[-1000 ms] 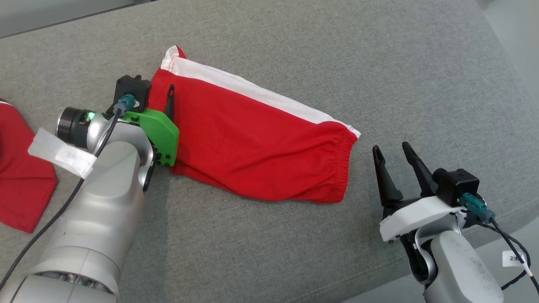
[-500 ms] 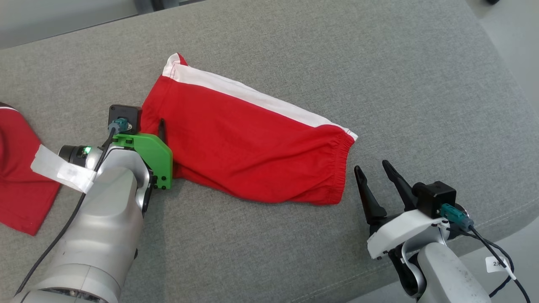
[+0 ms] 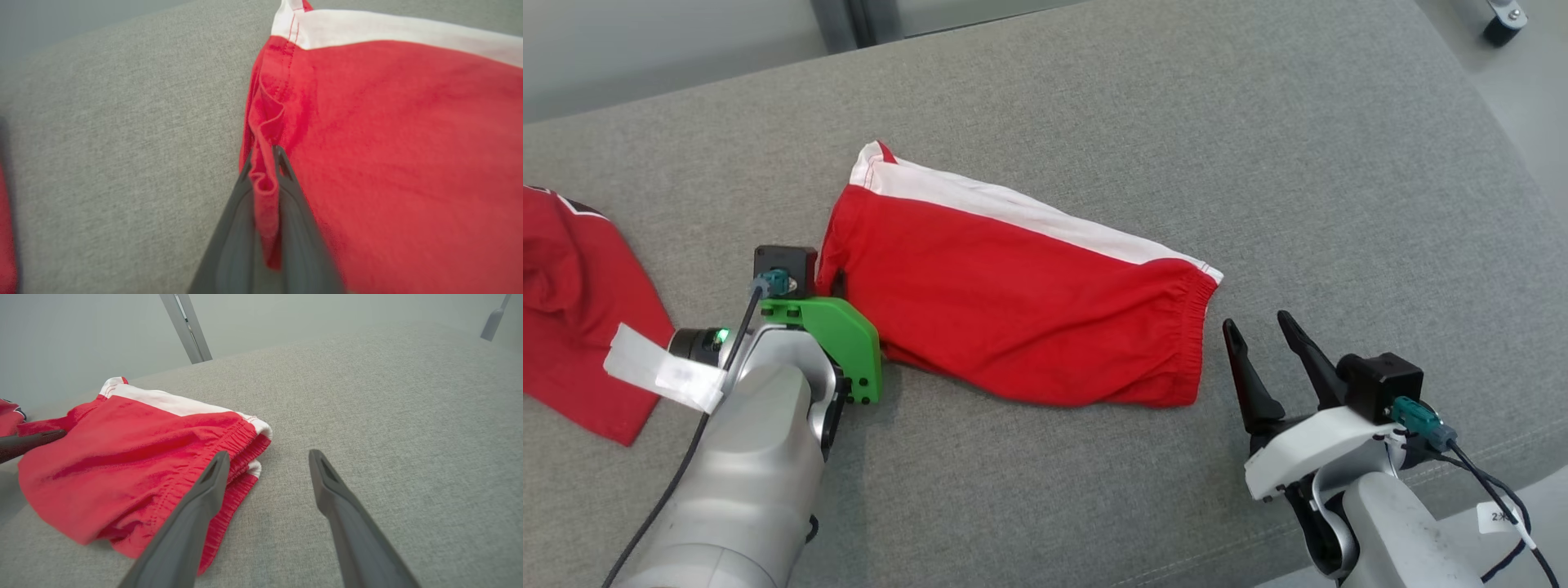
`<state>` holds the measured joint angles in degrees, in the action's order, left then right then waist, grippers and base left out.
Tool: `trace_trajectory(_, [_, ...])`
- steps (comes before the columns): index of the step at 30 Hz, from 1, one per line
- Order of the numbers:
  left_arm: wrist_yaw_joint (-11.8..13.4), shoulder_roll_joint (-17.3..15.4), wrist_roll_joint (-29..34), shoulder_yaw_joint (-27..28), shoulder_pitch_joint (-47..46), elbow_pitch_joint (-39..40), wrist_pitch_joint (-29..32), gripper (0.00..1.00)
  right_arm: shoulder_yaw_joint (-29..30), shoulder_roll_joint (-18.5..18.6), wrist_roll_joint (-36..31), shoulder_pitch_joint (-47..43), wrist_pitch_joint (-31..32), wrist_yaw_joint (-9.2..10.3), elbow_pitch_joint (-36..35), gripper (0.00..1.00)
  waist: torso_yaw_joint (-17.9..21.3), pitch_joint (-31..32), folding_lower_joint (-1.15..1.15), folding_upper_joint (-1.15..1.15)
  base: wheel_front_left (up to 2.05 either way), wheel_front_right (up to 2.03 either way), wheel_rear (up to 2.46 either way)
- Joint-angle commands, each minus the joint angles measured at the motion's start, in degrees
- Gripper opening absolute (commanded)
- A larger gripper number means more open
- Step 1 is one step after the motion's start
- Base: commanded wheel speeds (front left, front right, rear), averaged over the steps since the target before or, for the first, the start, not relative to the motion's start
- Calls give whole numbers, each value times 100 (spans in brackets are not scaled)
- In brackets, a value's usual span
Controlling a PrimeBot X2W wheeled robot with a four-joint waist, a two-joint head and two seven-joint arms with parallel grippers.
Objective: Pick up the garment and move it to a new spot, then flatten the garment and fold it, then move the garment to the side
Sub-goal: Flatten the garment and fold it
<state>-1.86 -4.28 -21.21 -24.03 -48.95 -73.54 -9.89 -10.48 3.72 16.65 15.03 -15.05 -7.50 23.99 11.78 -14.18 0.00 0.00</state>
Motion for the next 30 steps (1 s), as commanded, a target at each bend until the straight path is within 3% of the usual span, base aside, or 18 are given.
trace_trajectory(1, [-20,12,-29,18,143,-17,-53,0,45,15,14,-118,-15,2,3,100,-152,176,0,0,0,0,0])
trace_trajectory(14, [-82,127,-936,5,1289,580,-437,0,423,62,-94,-495,-15,2,42,100,-823,875,0,0,0,0,0])
trace_trajectory(30, [606,127,-1920,-1017,2078,1597,-487,0,379,49,-180,-418,-16,2,108,100,-1163,929,0,0,0,0,0])
